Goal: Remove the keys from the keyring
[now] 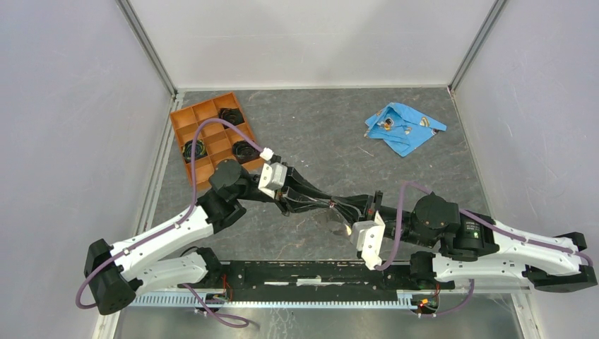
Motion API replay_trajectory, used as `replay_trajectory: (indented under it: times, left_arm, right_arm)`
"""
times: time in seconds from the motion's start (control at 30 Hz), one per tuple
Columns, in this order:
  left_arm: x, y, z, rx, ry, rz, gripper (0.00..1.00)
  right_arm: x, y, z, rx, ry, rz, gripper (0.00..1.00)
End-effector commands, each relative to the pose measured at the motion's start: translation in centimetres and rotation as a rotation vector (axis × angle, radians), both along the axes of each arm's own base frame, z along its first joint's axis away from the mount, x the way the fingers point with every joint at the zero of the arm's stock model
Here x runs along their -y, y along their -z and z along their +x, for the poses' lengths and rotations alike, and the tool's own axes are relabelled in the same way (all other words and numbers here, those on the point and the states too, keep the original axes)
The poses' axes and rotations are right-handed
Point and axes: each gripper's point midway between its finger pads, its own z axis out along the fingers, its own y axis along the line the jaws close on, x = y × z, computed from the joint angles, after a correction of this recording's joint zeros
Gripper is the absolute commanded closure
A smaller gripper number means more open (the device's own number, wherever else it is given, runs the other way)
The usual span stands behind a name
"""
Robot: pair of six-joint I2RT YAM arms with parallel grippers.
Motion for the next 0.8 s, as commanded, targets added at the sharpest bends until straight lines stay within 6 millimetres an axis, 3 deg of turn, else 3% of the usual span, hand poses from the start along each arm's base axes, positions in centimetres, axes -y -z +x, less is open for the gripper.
replay_trajectory:
  times: [0.0,0.23,0.5,0.77]
  left_arm:
    - [0.0,-1.1,-0.3,-0.018,0.007,-0.038,0.76]
    - [0.5,-0.4,0.6,-0.101,-0.030,-0.003,0.98]
    - [0.9,0.0,2.3,-0.248,-0.121,0.035,0.98]
    - [0.3,-0.7,2.0,-0.328,-0.117,-0.044,0.98]
  right_arm:
    - [0.5,-3.1,0.5,0.030,0.035,0.098,0.99]
    - [0.7,-3.0,0.8,0.024,0.057,0.095,0.99]
    - [1.6,-2.1,2.0,0.015,0.143,0.057,0.99]
    - [2.2,-0.7,2.9,0.017,0.207,0.008,0.99]
